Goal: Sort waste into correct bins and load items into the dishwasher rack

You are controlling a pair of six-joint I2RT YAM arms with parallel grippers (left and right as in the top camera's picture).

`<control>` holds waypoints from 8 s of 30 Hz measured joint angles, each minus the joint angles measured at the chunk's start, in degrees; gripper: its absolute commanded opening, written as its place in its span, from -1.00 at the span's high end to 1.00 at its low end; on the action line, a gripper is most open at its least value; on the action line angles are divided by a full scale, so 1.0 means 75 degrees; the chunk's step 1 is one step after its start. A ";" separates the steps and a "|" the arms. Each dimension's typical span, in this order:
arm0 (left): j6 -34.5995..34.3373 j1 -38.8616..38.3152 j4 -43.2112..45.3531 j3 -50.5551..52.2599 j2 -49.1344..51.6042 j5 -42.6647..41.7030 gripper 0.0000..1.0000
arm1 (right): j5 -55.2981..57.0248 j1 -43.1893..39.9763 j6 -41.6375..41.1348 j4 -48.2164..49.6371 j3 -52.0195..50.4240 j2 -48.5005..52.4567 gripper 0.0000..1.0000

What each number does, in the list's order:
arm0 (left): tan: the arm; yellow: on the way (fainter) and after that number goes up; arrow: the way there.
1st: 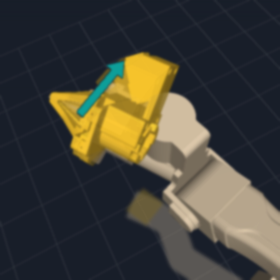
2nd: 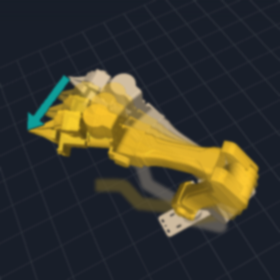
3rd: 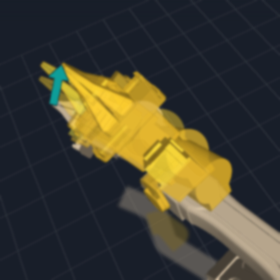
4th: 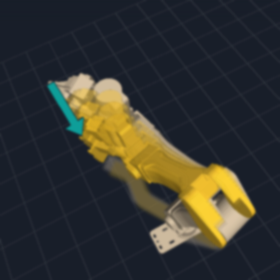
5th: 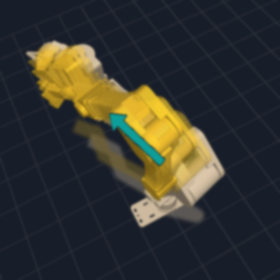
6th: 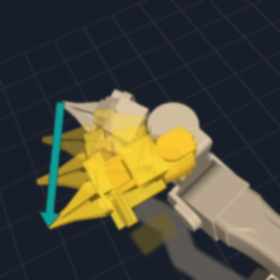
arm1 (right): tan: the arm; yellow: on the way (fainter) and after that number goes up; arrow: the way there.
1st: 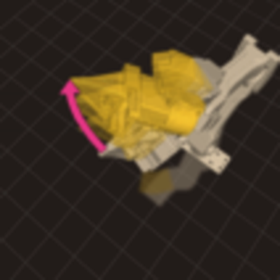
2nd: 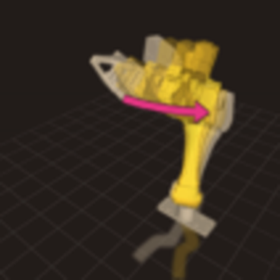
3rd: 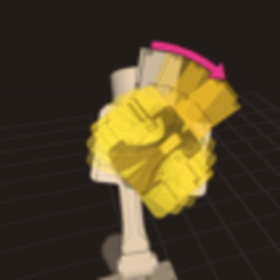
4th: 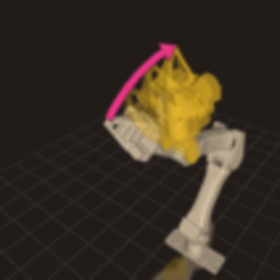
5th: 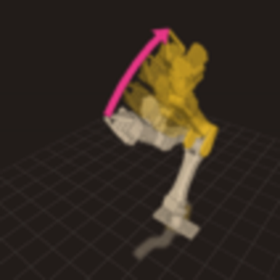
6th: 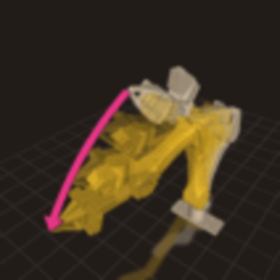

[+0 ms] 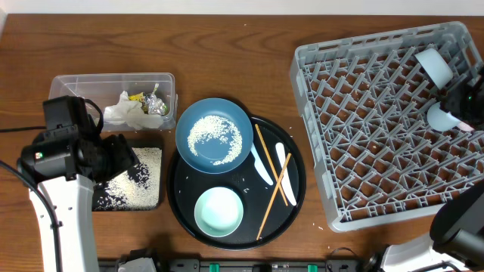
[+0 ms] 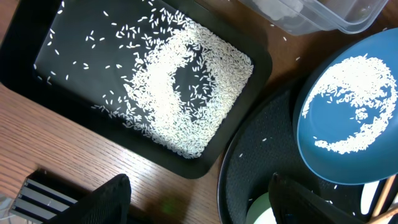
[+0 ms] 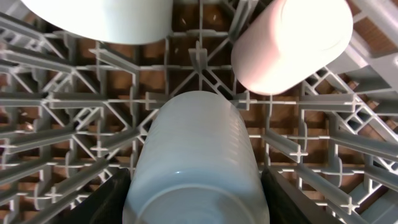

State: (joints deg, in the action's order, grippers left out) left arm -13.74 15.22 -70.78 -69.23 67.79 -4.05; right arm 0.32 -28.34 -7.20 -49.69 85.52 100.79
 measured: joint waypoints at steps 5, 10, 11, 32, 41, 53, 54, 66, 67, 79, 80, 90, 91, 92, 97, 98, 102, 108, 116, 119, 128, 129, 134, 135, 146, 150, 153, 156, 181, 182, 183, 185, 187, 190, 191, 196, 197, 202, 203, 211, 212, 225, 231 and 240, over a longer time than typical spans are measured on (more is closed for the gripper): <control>0.0000 0.0000 0.0000 0.0000 0.0000 0.0000 -0.45 | 0.0082 0.0000 0.0000 0.0009 -0.0050 0.0012 0.27; 0.0000 0.0000 0.0000 0.0000 0.0000 0.0000 -0.45 | 0.0102 0.0000 0.0000 0.0009 -0.0050 0.0012 -0.09; 0.0000 0.0000 0.0000 0.0000 0.0000 0.0000 -0.45 | 0.0105 0.0000 -0.0003 0.0006 -0.0050 0.0012 -0.11; 0.0000 0.0000 0.0003 0.0000 0.0000 0.0000 -0.45 | 0.0271 0.0003 -0.0006 0.0385 -0.0638 0.0012 -0.12; 0.0000 0.0000 0.0000 0.0000 0.0000 0.0000 -0.45 | 0.0303 0.0000 -0.0012 0.0933 -0.1207 0.0012 -0.44; 0.0000 0.0000 0.0000 0.0000 0.0000 0.0000 -0.46 | -0.0093 0.0003 -0.0006 0.0154 -0.0568 -0.0178 -0.87; 0.0000 0.0000 -0.0003 0.0000 0.0000 0.0000 -0.45 | -0.0210 0.0012 0.0029 0.0090 -0.0396 -0.0338 -0.81; 0.0000 0.0000 0.0000 0.0000 0.0000 0.0000 -0.45 | -0.1926 0.1798 0.0720 -0.1125 0.0350 -0.2524 -0.75; 0.0000 0.0000 -0.0006 0.0000 0.0000 0.0000 -0.45 | -0.1988 0.2127 0.0761 -0.1402 0.0347 -0.2498 -0.73; 0.0000 0.0000 0.0000 0.0003 0.0003 0.0000 -0.45 | -0.2238 0.6429 0.0781 -0.1763 -0.0944 -0.2165 -0.69; 0.0000 0.0000 0.0000 0.0003 0.0003 0.0000 -0.45 | -0.2253 0.6671 0.0729 -0.1652 -0.1087 -0.2139 -0.70; 0.0000 0.0000 0.0000 0.0015 0.0003 0.0000 -0.45 | -0.2276 0.9229 0.0058 -0.0487 -0.2221 -0.1151 -0.65; 0.0000 0.0000 0.0000 0.0015 0.0003 0.0000 -0.45 | -0.2273 0.9442 -0.0009 -0.0356 -0.2221 -0.0985 -0.63; 0.0000 0.0000 0.0000 0.0015 0.0003 0.0000 -0.45 | -0.2279 0.9602 -0.0067 -0.0239 -0.2221 -0.0839 -0.61; 0.0000 0.0000 0.0000 0.0015 0.0003 0.0000 -0.45 | -0.2256 1.0261 -0.0487 0.0189 -0.2224 -0.0079 -0.40; 0.0000 0.0000 -0.0003 0.0015 0.0003 0.0000 -0.45 | -0.2238 1.0357 -0.0577 0.0262 -0.2224 0.0070 -0.37; 0.0000 0.0000 0.0000 0.0015 0.0003 0.0000 -0.45 | -0.2203 1.0602 -0.0883 0.0504 -0.2226 0.0560 -0.22; 0.0000 0.0000 0.0000 0.0015 0.0003 0.0000 -0.45 | -0.2189 1.0835 -0.1209 0.0752 -0.2229 0.1008 0.67; 0.0000 0.0000 0.0000 0.0015 0.0003 0.0000 -0.45 | -0.2180 1.0844 -0.1416 0.0641 -0.2226 0.1011 0.97; 0.0000 0.0000 -0.0003 0.0015 0.0003 0.0000 -0.45 | -0.2151 1.0771 -0.1393 0.0187 -0.2130 0.0985 0.98; 0.0000 0.0000 0.0000 0.0020 0.0003 0.0000 -0.45 | -0.0236 0.9524 -0.0874 -0.1052 -0.0396 -0.0431 0.98; 0.0000 0.0000 -0.0003 0.0020 0.0003 0.0000 -0.45 | 0.0114 0.9349 -0.0781 -0.1017 -0.0213 -0.0627 0.98; 0.0000 0.0000 0.0000 0.0020 0.0003 0.0000 -0.45 | 0.2299 0.7997 -0.0003 -0.0096 0.0382 -0.1431 0.98; 0.0000 0.0000 0.0000 0.0020 0.0006 0.0000 -0.45 | 0.2585 0.7758 0.0154 0.0134 0.0396 -0.1463 0.97; 0.0000 0.0000 0.0006 0.0029 0.0006 0.0000 -0.45 | 0.4462 0.4724 0.2014 0.3249 0.0382 -0.0886 0.97; 0.0000 0.0000 0.0006 0.0029 0.0006 0.0000 -0.45 | 0.4896 0.4074 0.2812 0.4232 0.0382 -0.0455 0.97; 0.0000 0.0003 0.0009 0.0035 0.0006 0.0000 -0.45 | 0.5391 0.3856 0.3439 0.5109 0.0382 0.0023 0.97; 0.0000 0.0000 0.0006 0.0038 0.0006 0.0000 -0.45 | 0.5791 0.3748 0.4083 0.5741 0.0382 0.0551 0.97; 0.0000 0.0003 0.0073 0.0041 0.0006 0.0000 -0.45 | 0.7379 0.4258 0.3960 0.4421 0.0539 0.2238 0.97; 0.0000 0.0000 0.0073 0.0041 0.0006 -0.0003 -0.45 | 0.7475 0.4313 0.3879 0.4304 0.0536 0.2238 0.97; 0.0000 0.0000 0.0073 0.0041 0.0006 0.0000 -0.45 | 0.7571 0.4371 0.3751 0.4141 0.0536 0.2235 0.88; 0.0000 0.0003 0.0073 0.0041 0.0006 -0.0003 -0.45 | 0.7635 0.4415 0.3494 0.3847 0.0536 0.2224 0.59; 0.0000 0.0000 0.0076 0.0041 0.0006 0.0000 -0.45 | 0.7563 0.4456 0.3346 0.3570 0.0525 0.2232 0.53; 0.0000 0.0000 0.0079 0.0041 0.0006 -0.0003 -0.45 | 0.7673 0.4616 0.3098 0.3191 0.0504 0.2253 0.43; 0.0000 0.0000 0.0079 0.0041 0.0006 0.0000 -0.45 | 0.7670 0.4657 0.3002 0.3107 0.0504 0.2253 0.34; 0.0000 0.0003 0.0079 0.0041 0.0006 0.0000 -0.45 | 0.7504 0.4832 0.2305 0.2544 0.0498 0.2253 -0.13; 0.0000 0.0000 0.0079 0.0041 0.0006 0.0000 -0.45 | 0.7405 0.4855 0.2180 0.2393 0.0495 0.2250 -0.21; 0.0000 0.0000 0.0079 0.0041 0.0006 -0.0003 -0.45 | 0.6470 0.4858 0.1603 0.1795 0.0423 0.2040 -0.60; 0.0000 0.0000 0.0082 0.0041 0.0006 0.0000 -0.45 | 0.6260 0.4858 0.1530 0.1731 0.0405 0.1941 -0.64; 0.0000 0.0000 0.0082 0.0041 0.0006 0.0000 -0.46 | 0.4025 0.4858 0.1241 0.1416 0.0367 -0.0236 -0.76; 0.0000 0.0003 0.0076 0.0041 0.0006 -0.0003 -0.45 | 0.3660 0.4858 0.1230 0.1355 0.0370 -0.0586 -0.75; 0.0000 0.0003 0.0079 0.0041 0.0006 0.0000 -0.45 | -0.0163 0.5957 0.1154 -0.0169 0.0376 -0.1886 -0.66; 0.0000 0.0000 0.0079 0.0041 0.0006 0.0000 -0.45 | -0.0653 0.7187 0.1087 -0.0402 0.0376 -0.1480 -0.66; 0.0000 0.0000 0.0079 0.0041 0.0006 -0.0003 -0.45 | -0.0839 0.8344 0.0469 0.0172 0.0376 0.0268 -0.43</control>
State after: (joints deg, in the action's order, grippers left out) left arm -13.74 15.22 -70.19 -68.93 67.83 -4.08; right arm -5.98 34.24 -3.68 -48.40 88.33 102.80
